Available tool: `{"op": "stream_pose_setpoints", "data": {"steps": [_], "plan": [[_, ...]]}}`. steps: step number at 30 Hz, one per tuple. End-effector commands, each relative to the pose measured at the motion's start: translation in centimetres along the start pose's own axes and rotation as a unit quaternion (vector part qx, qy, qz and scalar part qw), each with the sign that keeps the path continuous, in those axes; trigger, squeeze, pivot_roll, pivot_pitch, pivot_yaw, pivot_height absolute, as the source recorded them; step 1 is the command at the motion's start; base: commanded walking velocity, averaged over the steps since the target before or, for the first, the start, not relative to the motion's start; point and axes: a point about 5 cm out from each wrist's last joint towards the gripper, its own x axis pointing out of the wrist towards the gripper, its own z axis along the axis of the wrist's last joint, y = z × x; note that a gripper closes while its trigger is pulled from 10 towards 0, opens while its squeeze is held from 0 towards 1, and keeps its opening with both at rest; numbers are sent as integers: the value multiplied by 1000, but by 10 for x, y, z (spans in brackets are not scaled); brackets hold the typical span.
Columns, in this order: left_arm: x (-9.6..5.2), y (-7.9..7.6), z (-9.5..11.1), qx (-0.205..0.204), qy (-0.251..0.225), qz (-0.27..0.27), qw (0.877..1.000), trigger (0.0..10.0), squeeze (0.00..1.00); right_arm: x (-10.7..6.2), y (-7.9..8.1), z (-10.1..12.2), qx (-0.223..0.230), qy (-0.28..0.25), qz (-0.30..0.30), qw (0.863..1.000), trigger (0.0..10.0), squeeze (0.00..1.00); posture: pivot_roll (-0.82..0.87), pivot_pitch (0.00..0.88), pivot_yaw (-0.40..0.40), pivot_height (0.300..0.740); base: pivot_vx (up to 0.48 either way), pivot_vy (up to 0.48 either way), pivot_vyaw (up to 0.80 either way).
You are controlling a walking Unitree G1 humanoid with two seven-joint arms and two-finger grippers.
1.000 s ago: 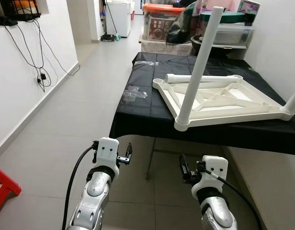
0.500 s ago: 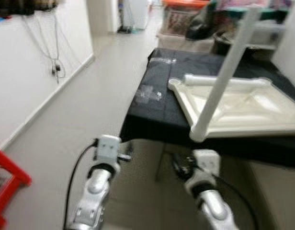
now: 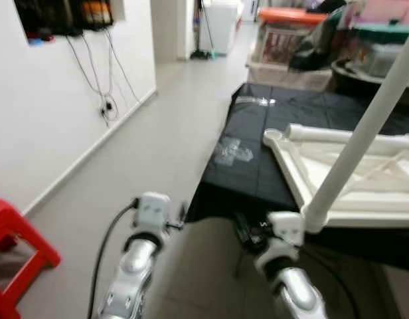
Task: Building children table
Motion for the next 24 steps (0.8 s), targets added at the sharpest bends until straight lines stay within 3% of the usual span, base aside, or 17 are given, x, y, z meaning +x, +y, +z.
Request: {"op": "stream_pose_setpoints", "data": {"steps": [1, 8, 24], "plan": [[1, -10, 0, -3, 3, -16, 1000, 10000, 0, -2, -8, 3, -2, -9, -18, 1000, 10000, 0, 64, 0, -46, 740, 262, 0, 0], [1, -11, 0, -3, 2, -17, 1000, 10000, 0, 8, -28, 21, -19, -51, -91, 994, 10000, 0, 62, 0, -47, 740, 262, 0, 0], [0, -11, 1, -6, 0, -15, 1000, 10000, 0, 9, -29, 23, -17, -53, -104, 993, 10000, 0, 67, 0, -51, 740, 263, 0, 0]]}}
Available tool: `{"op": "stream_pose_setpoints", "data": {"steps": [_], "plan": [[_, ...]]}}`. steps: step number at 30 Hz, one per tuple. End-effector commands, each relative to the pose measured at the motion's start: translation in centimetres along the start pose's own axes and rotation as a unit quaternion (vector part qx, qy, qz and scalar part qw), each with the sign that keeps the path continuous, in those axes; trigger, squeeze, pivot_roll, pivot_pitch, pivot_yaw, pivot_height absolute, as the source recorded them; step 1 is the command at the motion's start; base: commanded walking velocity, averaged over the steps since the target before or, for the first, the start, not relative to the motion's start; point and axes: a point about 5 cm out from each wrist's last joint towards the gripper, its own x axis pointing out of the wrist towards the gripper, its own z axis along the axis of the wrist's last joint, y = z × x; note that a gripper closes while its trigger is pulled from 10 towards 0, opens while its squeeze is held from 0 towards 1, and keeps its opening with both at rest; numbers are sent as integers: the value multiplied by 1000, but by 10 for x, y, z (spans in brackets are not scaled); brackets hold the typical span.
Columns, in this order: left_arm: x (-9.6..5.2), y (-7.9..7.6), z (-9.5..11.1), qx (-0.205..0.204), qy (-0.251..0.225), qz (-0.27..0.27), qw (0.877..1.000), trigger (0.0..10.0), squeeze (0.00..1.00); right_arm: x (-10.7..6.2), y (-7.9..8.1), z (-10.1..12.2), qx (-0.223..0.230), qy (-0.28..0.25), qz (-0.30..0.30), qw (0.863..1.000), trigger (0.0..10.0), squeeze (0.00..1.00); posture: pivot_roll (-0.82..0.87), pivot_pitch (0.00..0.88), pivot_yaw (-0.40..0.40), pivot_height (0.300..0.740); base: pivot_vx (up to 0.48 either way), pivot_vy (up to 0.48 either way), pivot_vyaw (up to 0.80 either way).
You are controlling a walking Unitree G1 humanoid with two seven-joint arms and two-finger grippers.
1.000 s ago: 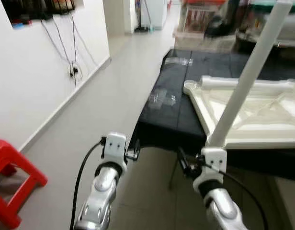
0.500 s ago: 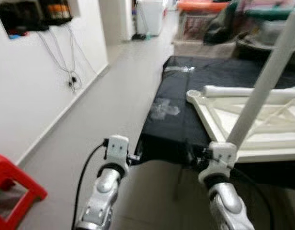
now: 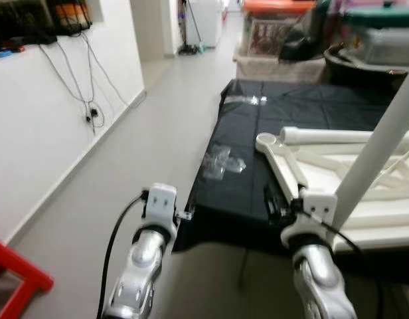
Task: Building children table
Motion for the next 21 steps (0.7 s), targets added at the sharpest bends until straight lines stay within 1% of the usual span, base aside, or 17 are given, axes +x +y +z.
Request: {"op": "stream_pose_setpoints", "data": {"steps": [1, 4, 5, 6, 8, 10, 11, 13, 15, 16, 17, 18, 20, 21], "plan": [[-2, 4, -4, -4, 9, 14, 1000, 10000, 0, 1, 5, 0, 11, 2, 2, 1000, 10000, 0, 67, 0, -51, 740, 0, 0, 0], [-2, 5, -4, -7, 9, 16, 1000, 10000, 0, 2, 6, 1, 16, 1, 1, 1000, 10000, 0, 67, 0, -51, 740, 0, 0, 0], [-2, 4, -4, -6, 7, 14, 1000, 10000, 0, 3, 6, 2, 9, 1, -2, 1000, 10000, 0, 65, 0, -55, 740, 0, 0, 0], [-2, 3, -3, -4, 5, 12, 1000, 10000, 0, 3, 8, 2, 9, 2, -1, 1000, 10000, 0, 65, 0, -55, 740, 0, 0, 0], [-2, 2, -2, -4, 3, 9, 1000, 10000, 0, 3, 17, 1, -7, 12, 9, 1000, 10000, 0, 63, 0, -54, 740, 0, 0, 0], [-2, 2, -2, -4, 3, 9, 1000, 10000, 0, 3, 18, 0, -7, 15, 7, 1000, 10000, 0, 63, 0, -54, 740, 0, 0, 0], [-2, 2, -2, -4, 3, 8, 1000, 10000, 0, 7, 17, -1, -9, 21, -8, 1000, 10000, 0, 64, 0, -53, 740, 0, 0, 0], [-3, 2, -2, -4, 3, 7, 1000, 10000, 0, 10, 15, -1, -11, 25, -18, 999, 10000, 0, 64, 0, -53, 740, 0, 0, 0], [-3, 1, -1, -4, 1, 5, 1000, 10000, 0, 20, 14, 1, -12, 23, -21, 999, 10000, 0, 69, 0, -56, 740, 0, 0, 0], [-3, 1, -1, -4, 1, 5, 1000, 10000, 0, 20, 14, 1, -12, 23, -21, 999, 10000, 0, 69, 0, -56, 740, 0, 0, 0], [-3, 1, -1, -3, 0, 4, 1000, 10000, 0, 25, 12, 4, -13, 19, -21, 1000, 10000, 0, 69, 0, -56, 740, 0, 0, 0], [-4, 0, 0, -3, -2, 2, 1000, 10000, 0, 32, 3, 8, -21, 14, -25, 999, 10000, 0, 72, 0, -61, 740, 0, 0, 0], [-4, 0, 0, -3, -2, 2, 1000, 10000, 0, 32, 3, 8, -21, 14, -25, 999, 10000, 0, 72, 0, -61, 740, 0, 0, 0], [-5, 0, 0, -3, -3, 1, 1000, 10000, 0, 38, -6, 11, -23, 11, -31, 999, 10000, 0, 72, 0, -61, 740, 0, 0, 0]]}}
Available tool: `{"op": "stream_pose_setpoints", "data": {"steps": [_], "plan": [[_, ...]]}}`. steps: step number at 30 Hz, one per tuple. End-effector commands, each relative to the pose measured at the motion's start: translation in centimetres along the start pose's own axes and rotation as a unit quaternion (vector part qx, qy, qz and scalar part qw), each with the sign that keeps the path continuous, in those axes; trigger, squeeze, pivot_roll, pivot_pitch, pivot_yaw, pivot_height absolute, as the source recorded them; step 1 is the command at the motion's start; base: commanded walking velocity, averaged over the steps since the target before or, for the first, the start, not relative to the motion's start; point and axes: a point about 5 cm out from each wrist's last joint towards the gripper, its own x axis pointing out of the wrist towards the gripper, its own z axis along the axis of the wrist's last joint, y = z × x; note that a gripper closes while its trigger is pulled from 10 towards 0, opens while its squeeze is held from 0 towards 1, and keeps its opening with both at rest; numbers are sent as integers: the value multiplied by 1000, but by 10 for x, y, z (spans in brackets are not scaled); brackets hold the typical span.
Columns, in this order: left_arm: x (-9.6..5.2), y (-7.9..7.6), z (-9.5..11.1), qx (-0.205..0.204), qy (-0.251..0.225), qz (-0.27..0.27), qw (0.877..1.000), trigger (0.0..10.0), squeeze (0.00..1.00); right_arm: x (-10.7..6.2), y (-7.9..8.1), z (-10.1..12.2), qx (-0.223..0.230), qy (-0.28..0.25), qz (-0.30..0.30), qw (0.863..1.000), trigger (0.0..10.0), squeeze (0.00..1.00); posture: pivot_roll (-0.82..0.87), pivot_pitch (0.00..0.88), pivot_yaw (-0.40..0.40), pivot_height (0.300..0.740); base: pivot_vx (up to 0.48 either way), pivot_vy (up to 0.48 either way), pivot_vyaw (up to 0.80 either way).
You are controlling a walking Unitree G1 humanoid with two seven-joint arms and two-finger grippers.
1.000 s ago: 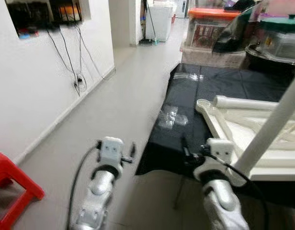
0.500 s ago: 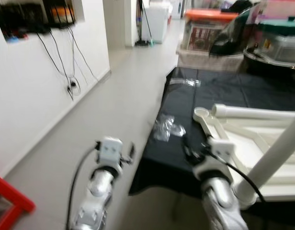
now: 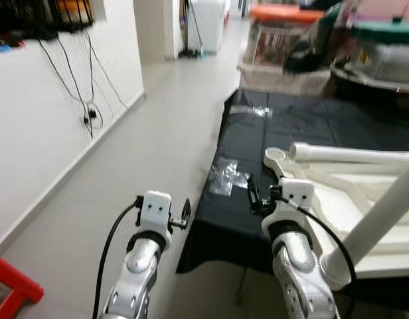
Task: Building children table
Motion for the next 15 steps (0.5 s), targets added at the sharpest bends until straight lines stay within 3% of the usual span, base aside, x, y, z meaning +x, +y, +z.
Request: {"op": "stream_pose_setpoints", "data": {"steps": [1, 2, 3, 7, 10, 15], "plan": [[-3, -3, -1, -1, 1, -4, 1000, 10000, 0, 7, -21, -2, -4, 11, -23, 1000, 10000, 0, 73, 0, -63, 740, 0, 0, 0], [-3, -3, -1, -1, 0, -5, 1000, 10000, 0, 11, -33, -1, -11, 11, -35, 999, 10000, 0, 73, 0, -63, 740, 0, 0, 0], [-3, -3, -1, -1, 0, -5, 1000, 10000, 0, 11, -33, -1, -11, 11, -35, 999, 10000, 0, 73, 0, -63, 740, 0, 0, 0], [-5, -4, 0, -1, 1, -9, 1000, 10000, 0, 17, -84, -1, -27, 28, -99, 994, 10000, 0, 72, 0, -62, 740, 0, 0, 0], [-5, -4, 0, 0, 0, -10, 1000, 10000, 0, 17, -93, -1, -31, 31, -108, 993, 10000, 0, 72, 0, -62, 740, 0, 0, 0], [-6, -6, 0, -5, 2, -19, 1000, 10000, 0, 8, -129, 3, -48, 26, -145, 988, 10000, 0, 74, 0, -65, 740, 0, 0, 0]]}}
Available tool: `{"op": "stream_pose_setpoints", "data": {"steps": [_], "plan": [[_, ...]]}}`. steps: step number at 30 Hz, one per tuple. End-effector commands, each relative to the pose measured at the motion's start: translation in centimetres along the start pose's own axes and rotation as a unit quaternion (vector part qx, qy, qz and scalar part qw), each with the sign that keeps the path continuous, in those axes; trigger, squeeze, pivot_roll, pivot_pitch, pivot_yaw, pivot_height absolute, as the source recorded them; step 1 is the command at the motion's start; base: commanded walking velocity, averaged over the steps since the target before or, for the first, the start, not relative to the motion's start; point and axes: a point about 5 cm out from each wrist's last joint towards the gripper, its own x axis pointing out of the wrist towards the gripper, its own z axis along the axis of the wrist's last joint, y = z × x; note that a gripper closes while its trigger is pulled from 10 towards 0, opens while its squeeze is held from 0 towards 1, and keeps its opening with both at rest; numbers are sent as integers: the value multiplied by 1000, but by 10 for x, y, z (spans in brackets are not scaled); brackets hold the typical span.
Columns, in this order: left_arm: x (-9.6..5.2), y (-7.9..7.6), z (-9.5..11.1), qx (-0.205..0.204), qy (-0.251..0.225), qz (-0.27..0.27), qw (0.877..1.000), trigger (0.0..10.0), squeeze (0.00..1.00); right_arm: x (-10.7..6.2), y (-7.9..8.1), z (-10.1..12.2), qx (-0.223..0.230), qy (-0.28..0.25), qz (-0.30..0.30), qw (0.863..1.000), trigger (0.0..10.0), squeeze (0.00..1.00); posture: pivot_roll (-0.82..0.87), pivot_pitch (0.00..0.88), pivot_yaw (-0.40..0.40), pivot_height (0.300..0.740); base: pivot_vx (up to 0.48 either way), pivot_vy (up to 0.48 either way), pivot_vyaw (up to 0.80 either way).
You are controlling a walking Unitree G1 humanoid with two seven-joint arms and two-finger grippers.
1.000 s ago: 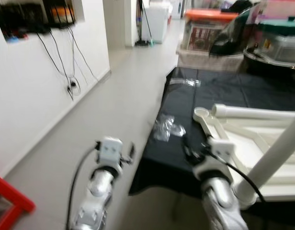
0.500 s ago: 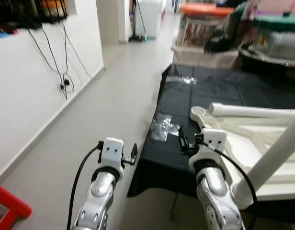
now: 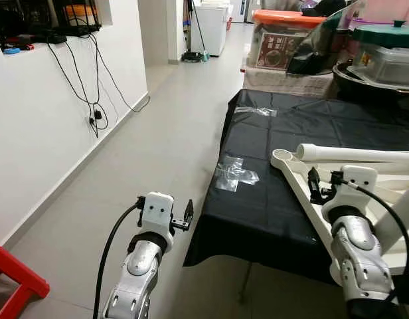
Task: Building children table
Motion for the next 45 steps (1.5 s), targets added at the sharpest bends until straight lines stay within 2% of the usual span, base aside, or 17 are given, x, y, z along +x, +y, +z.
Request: {"op": "stream_pose_setpoints", "data": {"steps": [1, 3, 4, 6, 8, 10, 13, 17, 19, 21, 23, 25, 28, 30, 35, 38, 45], "plan": [[-2, -3, -1, -5, 5, -9, 1000, 10000, 0, -3, -21, -3, 0, 1, -34, 999, 10000, 0, 74, 0, -65, 740, 0, 0, 0], [-3, -5, -2, -8, 6, -17, 1000, 10000, 0, -4, -27, -3, -3, 1, -47, 999, 10000, 0, 72, 0, -62, 740, 0, 0, 0], [-3, -10, -2, -17, 9, -42, 999, 10000, 0, -7, -38, -5, -13, 4, -82, 997, 10000, 0, 72, 0, -62, 740, 0, 0, 0], [-3, -13, -3, -23, 13, -57, 998, 10000, 0, -8, -40, -6, -13, 5, -91, 996, 10000, 0, 70, 0, -57, 740, 0, 0, 0], [-5, -21, -4, -37, 17, -101, 994, 10000, 0, -6, -31, -4, 7, 4, -76, 997, 10000, 0, 69, 0, -56, 740, 0, 0, 0], [-5, -23, -5, -40, 18, -112, 993, 10000, 0, -6, -28, -3, 12, 4, -70, 997, 10000, 0, 69, 0, -56, 740, 0, 0, 0], [-9, -28, -3, -36, 14, -139, 989, 10000, 0, 5, 1, 8, 36, 0, 20, 999, 10000, 0, 73, 0, -57, 740, 0, 0, 0], [-11, -29, -2, -34, 13, -146, 989, 10000, 0, 11, 14, 12, 44, 6, 62, 997, 10000, 0, 73, 0, -57, 740, 0, 0, 0], [-14, -30, 0, -34, 12, -150, 988, 10000, 0, 25, 25, 12, 40, 54, 104, 992, 10000, 0, 76, 0, -63, 740, 0, 0, 0], [-15, -30, 0, -34, 12, -150, 988, 10000, 0, 28, 27, 12, 39, 67, 113, 991, 10000, 0, 76, 0, -63, 740, 0, 0, 0], [-20, -32, 3, -38, 13, -163, 986, 10000, 0, 43, 25, 15, 4, 90, 95, 991, 10000, 0, 76, 0, -69, 740, 0, 0, 0], [-26, -35, 5, -39, 15, -179, 983, 10000, 0, 54, 19, 13, -10, 133, 60, 989, 10000, 0, 76, 0, -75, 740, 0, 0, 0], [-31, -38, 6, -39, 17, -192, 981, 10000, 0, 60, 16, 12, -21, 161, 39, 986, 10000, 0, 73, 34, -79, 740, 0, 0, 0], [-39, -42, 8, -42, 22, -210, 977, 10000, 0, 64, 14, 8, -49, 207, 26, 977, 10000, 0, 71, 63, -83, 740, 0, 0, 0], [-48, -45, 10, -43, 28, -232, 971, 10000, 0, 62, 17, 0, -45, 262, 62, 962, 10000, 0, 71, 106, -92, 740, 0, 0, 0], [-57, -47, 12, -52, 39, -240, 969, 10000, 0, 57, 22, -9, -44, 323, 105, 939, 10000, 0, 62, 135, -91, 740, 0, 0, 0], [-63, -45, 15, -58, 48, -247, 966, 10000, 0, 53, 20, -20, -55, 369, 113, 921, 10000, 0, 60, 151, -92, 740, 0, 0, 0]]}}
